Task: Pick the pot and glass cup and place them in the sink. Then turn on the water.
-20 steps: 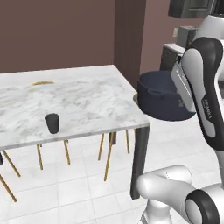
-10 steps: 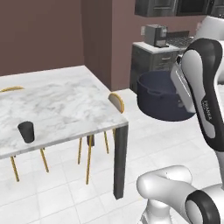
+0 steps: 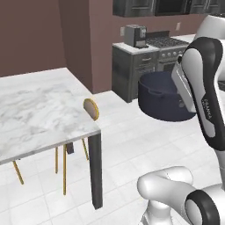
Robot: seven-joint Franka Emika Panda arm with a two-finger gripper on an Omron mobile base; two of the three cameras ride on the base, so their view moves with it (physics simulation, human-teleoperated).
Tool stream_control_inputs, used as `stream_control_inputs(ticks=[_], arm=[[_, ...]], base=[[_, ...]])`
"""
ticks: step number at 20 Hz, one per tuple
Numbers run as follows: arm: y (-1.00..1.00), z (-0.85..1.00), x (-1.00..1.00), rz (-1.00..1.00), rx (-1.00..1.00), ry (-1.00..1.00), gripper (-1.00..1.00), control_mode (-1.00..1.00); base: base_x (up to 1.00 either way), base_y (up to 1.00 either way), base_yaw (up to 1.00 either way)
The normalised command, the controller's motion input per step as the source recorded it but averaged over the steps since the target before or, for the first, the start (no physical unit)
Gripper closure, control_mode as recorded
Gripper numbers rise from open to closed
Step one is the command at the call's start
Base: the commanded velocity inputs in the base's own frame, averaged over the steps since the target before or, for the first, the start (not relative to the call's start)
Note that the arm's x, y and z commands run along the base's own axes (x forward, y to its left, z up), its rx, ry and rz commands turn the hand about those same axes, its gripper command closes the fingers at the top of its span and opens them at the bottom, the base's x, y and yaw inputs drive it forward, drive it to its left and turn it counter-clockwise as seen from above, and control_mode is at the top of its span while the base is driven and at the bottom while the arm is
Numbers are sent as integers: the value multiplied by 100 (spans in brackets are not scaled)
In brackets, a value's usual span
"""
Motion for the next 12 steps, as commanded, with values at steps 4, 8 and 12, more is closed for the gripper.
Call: stream_control_inputs(ticks=[4,8,12], arm=[[0,0,0,0,0,0,100,100],[0,0,0,0,0,0,100,100],[0,0,0,0,0,0,100,100]], base=[[0,-55,-28],[0,-52,-36],[0,-34,-47]])
